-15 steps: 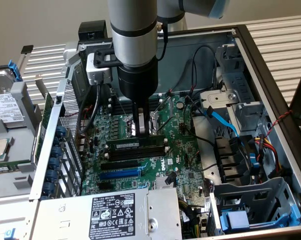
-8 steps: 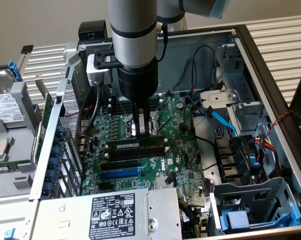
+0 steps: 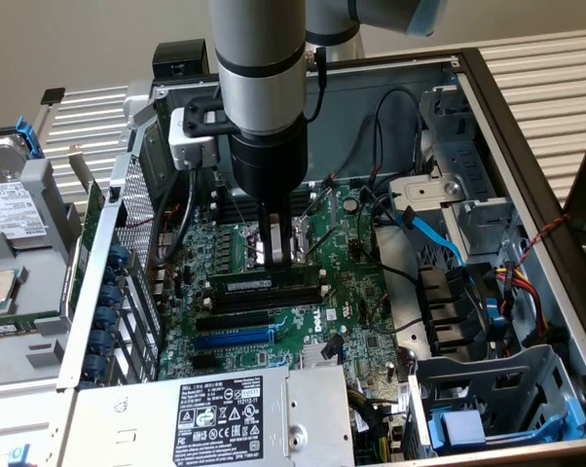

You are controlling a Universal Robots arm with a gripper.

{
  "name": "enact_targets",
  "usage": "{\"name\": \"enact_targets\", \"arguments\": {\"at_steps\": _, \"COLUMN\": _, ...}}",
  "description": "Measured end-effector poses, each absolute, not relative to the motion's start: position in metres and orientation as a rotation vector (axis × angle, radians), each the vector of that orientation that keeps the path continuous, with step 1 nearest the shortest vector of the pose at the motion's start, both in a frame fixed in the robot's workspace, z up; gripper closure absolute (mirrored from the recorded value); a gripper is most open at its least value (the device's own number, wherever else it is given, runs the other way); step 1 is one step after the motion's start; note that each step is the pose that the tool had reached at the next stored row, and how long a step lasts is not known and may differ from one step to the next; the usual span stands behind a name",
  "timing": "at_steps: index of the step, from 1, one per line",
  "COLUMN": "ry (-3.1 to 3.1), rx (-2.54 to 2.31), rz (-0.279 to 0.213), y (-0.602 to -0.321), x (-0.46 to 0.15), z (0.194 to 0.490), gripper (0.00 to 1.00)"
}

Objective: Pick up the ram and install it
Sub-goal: 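Insert the ram into the slot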

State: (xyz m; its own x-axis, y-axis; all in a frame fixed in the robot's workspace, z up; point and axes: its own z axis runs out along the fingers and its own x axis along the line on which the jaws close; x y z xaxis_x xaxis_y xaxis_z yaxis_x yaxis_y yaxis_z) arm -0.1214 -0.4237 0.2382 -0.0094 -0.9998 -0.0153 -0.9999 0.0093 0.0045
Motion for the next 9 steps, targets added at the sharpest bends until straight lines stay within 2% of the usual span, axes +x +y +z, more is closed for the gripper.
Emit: {"name": "enact_targets", "arguments": {"at_steps": 9, "ry": 2.226, "rx": -2.205, "rz": 0.021, "y": -0.4231, "x": -0.1214, "z": 0.2367, "gripper": 0.87}}
